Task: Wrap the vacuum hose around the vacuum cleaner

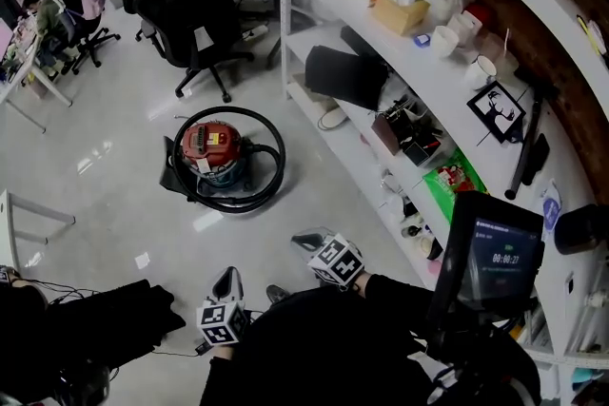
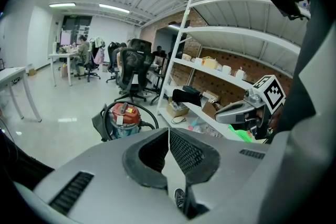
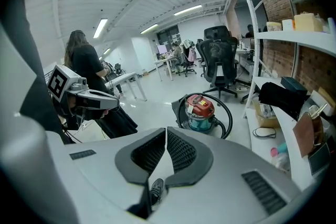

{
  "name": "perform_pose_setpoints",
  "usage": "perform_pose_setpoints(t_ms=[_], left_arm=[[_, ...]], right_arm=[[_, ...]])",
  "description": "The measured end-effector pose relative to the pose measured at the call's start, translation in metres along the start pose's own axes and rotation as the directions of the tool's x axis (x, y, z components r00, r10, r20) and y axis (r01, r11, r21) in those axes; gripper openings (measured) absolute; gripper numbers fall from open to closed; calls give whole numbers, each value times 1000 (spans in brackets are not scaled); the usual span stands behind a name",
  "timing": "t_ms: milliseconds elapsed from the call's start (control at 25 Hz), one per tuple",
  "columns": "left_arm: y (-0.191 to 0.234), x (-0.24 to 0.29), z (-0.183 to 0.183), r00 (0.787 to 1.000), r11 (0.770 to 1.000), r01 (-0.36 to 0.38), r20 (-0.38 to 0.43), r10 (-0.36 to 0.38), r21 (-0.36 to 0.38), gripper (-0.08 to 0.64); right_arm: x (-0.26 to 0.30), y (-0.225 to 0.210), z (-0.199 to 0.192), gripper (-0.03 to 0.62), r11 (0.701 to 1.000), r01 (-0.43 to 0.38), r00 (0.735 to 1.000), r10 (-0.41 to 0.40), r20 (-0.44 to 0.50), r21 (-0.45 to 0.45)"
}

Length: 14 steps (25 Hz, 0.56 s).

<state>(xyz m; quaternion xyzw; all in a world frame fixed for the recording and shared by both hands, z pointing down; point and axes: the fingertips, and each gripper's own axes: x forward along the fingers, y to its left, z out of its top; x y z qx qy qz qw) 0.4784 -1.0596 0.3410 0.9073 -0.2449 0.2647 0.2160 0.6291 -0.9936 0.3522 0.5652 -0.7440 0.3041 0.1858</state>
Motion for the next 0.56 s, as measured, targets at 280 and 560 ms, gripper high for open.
perform_pose_setpoints(t_ms=[280, 560], left_arm=[[1, 13, 0, 999, 1000, 10, -31, -9, 25, 25], [-14, 54, 33, 991, 985, 133, -20, -132, 108, 25]], right_arm=[[3, -5, 0, 25, 1000, -10, 1000, 10, -5, 17], [-2, -36, -5, 25, 990, 108, 994, -110, 25, 88]])
